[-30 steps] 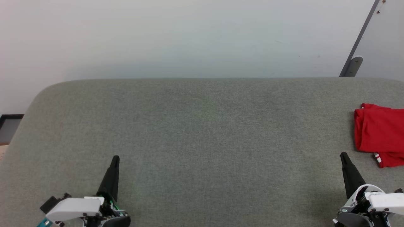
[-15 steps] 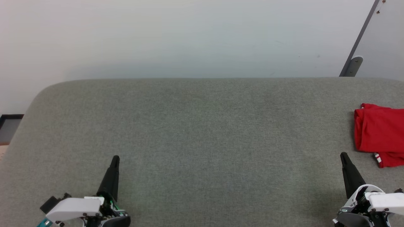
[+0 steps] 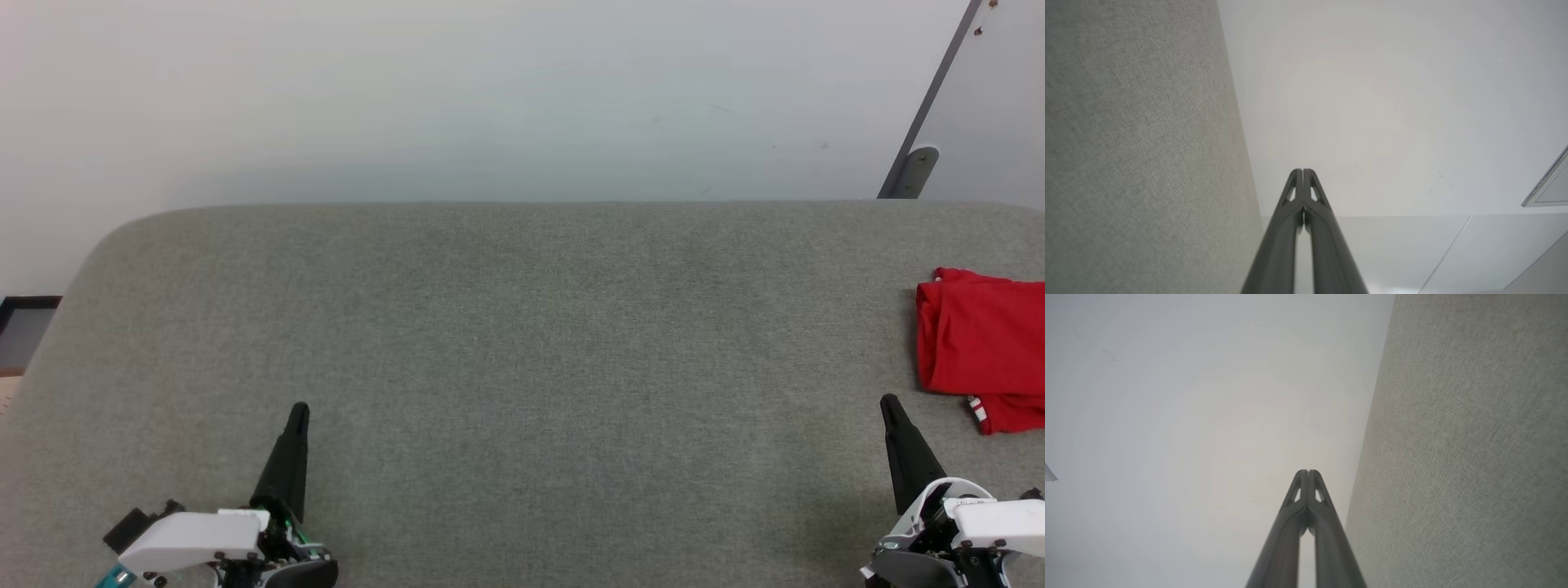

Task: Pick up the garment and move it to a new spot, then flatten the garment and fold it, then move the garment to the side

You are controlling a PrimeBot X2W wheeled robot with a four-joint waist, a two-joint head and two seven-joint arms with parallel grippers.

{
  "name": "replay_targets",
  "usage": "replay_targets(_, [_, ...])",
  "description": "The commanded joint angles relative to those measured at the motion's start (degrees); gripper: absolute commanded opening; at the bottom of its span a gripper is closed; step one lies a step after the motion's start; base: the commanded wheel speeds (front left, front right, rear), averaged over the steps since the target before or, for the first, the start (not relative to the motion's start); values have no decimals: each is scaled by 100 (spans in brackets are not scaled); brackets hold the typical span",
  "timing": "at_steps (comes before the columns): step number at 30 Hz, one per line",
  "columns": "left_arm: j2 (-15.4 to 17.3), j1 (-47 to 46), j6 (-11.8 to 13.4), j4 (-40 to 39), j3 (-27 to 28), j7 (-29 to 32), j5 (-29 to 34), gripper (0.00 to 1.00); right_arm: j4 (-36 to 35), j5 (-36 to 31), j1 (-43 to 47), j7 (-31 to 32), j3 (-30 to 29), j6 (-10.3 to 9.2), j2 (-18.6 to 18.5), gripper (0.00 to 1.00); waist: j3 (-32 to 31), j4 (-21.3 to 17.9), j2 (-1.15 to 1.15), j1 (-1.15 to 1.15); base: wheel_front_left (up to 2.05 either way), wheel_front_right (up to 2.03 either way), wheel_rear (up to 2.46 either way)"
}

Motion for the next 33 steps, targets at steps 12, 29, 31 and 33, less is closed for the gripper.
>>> replay_targets(12, [1,-45,-32,-9,9,17,-17,0,-12,19,-12,15,0,-6,22,0,0,0,0,0,0,0,0])
replay_targets(29, [1,-45,-33,-8,9,16,-18,0,-13,19,-12,14,0,-6,22,0,0,0,0,0,0,0,0])
replay_targets(31, [1,-45,-33,-8,9,16,-18,0,-13,19,-12,14,0,-6,22,0,0,0,0,0,0,0,0])
replay_targets(33, [1,-45,-33,-8,9,17,-18,0,-13,19,-12,14,0,-6,22,0,0,0,0,0,0,0,0])
